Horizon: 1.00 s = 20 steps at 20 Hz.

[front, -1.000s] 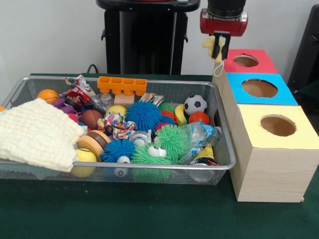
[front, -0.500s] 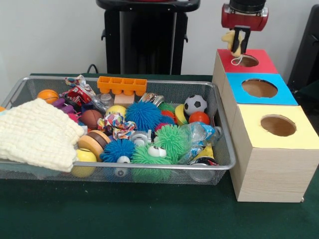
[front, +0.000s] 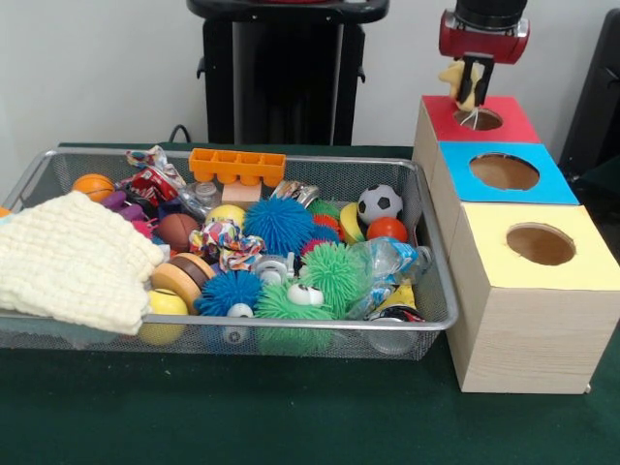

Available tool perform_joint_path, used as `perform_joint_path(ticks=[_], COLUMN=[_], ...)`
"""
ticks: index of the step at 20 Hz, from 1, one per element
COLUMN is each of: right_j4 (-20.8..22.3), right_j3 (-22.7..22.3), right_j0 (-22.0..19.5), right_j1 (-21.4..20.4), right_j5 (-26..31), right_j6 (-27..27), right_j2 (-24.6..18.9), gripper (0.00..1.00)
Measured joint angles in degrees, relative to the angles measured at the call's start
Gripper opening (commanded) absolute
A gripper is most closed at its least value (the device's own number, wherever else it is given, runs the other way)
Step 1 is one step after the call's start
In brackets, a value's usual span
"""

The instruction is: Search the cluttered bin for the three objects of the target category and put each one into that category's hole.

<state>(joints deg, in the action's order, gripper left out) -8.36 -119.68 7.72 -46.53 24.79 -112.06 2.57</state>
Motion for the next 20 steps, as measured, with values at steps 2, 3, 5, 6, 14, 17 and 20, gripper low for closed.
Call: perform_joint_path(ticks=[2, 3, 5, 6, 14, 17, 20], right_j4=[-0.2, -0.5, -1.0, -1.2, -2.7, -3.5, -4.3], right_j3=[0.0, 0.0, 0.0, 0.0, 0.1, 0.2, 0.3], right_j0=[0.0, 0.0, 0.0, 0.0, 0.1, 0.3, 0.6], right_j1=[0.2, 0.4, 0.7, 1.0, 1.7, 2.1, 2.3], right_j5=[-0.2, -0.5, -1.1, -1.4, -2.4, -2.4, -2.4], right_j6=[0.0, 0.0, 0.0, 0.0, 0.0, 0.0, 0.0], right_j2=[0.1, 0.1, 0.1, 0.2, 0.6, 0.8, 1.1], gripper=[0.0, 0.0, 0.0, 0.0, 0.0, 0.0, 0.0])
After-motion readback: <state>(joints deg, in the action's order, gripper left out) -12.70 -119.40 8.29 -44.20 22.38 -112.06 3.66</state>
